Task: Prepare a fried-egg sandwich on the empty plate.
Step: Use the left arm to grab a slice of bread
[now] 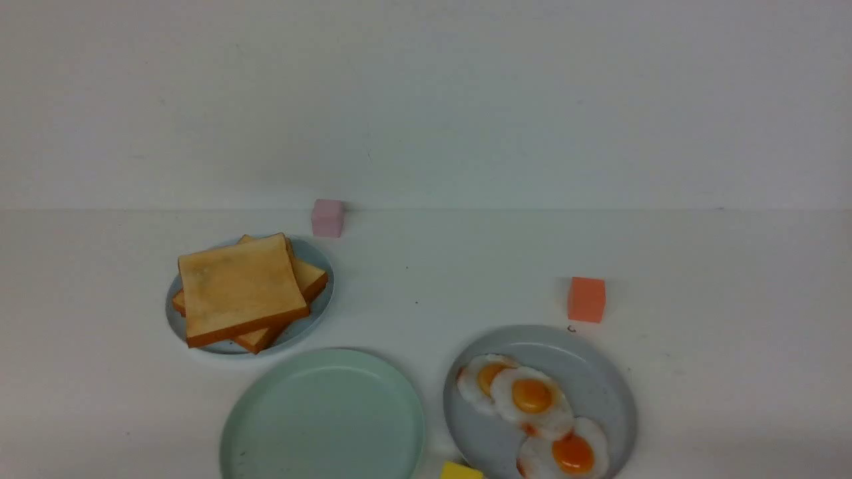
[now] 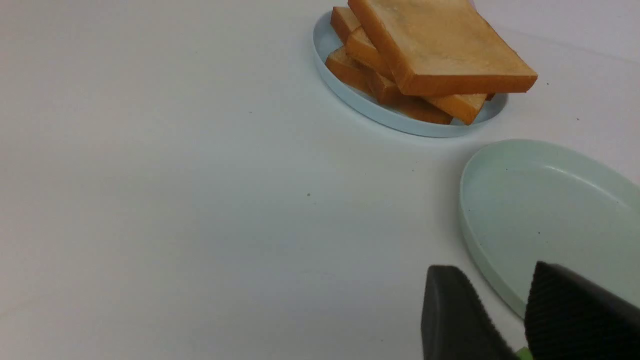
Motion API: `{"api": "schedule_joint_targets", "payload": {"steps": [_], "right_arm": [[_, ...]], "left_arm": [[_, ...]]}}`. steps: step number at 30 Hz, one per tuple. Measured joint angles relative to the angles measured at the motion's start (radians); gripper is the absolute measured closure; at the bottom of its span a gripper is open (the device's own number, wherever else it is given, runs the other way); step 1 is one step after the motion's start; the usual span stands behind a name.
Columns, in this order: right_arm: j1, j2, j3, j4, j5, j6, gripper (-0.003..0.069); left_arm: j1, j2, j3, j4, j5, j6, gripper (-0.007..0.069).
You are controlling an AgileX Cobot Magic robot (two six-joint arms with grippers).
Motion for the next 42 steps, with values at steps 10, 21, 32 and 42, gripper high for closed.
{"api": "schedule_joint_targets", "payload": {"steps": [10,21,32,42], "right_arm": [[0.0,0.0,0.0,0.0,0.0,0.0,0.0419],[0.0,0.0,0.0,0.0,0.0,0.0,0.0419],[0.0,0.0,0.001,-0.005,0.0,0.0,0.0419],[0.0,0.0,0.012,0.034,-0.202,0.0,0.0418]], "left_arm": [[0.0,0.0,0.0,0.0,0.0,0.0,0.0386],[0.0,0.0,0.0,0.0,0.0,0.0,0.0386],[0.0,0.0,0.0,0.0,0.0,0.0,0.0386],[0.0,0.0,0.0,-0.016,-0.127,0.0,0.0386]]}}
